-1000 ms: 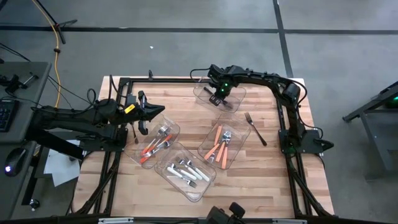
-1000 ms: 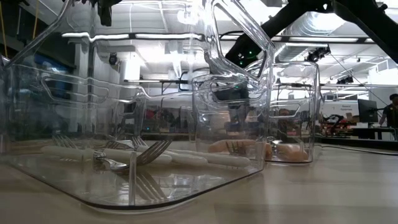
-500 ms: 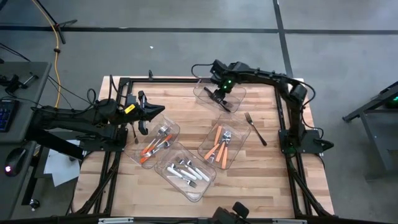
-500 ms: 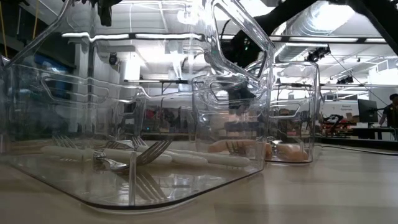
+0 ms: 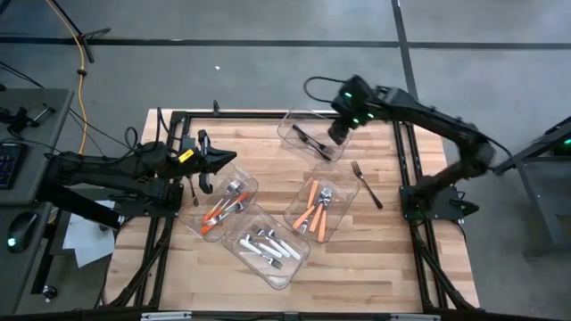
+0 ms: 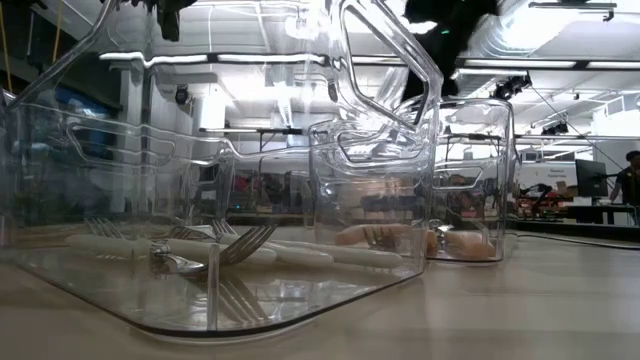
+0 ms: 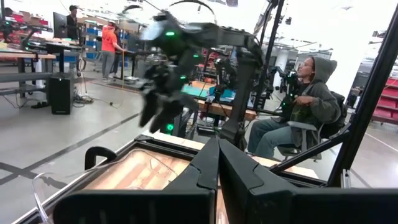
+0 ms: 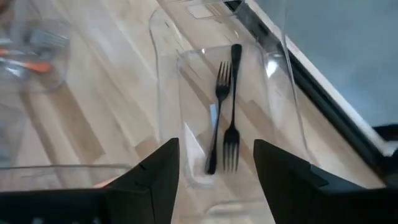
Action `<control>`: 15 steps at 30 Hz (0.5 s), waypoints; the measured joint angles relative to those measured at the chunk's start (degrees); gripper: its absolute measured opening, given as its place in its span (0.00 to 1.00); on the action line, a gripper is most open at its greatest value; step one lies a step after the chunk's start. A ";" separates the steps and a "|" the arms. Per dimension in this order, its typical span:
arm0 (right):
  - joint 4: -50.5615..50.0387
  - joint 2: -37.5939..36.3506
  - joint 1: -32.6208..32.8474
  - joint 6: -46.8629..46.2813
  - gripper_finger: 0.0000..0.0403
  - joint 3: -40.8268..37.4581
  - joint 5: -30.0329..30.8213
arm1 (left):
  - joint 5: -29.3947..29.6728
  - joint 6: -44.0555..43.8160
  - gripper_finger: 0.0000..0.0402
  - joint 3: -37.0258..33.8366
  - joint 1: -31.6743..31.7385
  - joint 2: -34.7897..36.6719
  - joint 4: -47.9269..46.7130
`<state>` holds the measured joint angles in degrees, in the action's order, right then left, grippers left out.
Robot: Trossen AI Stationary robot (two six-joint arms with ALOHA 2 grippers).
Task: Sort silverware by color (type)
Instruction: Put the black fork into the top transparent bin
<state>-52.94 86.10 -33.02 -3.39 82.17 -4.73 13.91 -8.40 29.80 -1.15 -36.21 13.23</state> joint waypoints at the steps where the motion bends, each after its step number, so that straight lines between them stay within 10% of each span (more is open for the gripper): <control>1: 1.48 -3.01 0.27 -0.93 0.47 -2.94 -0.01 | 0.00 0.00 0.00 -0.02 0.00 0.00 0.00; 15: 19.05 -38.95 2.38 -17.41 0.47 -34.57 -0.91 | 0.00 0.07 0.00 -0.02 0.00 0.00 -0.07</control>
<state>-33.89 47.15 -30.63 -20.79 47.60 -5.64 13.91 -8.34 29.78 -1.15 -36.21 13.17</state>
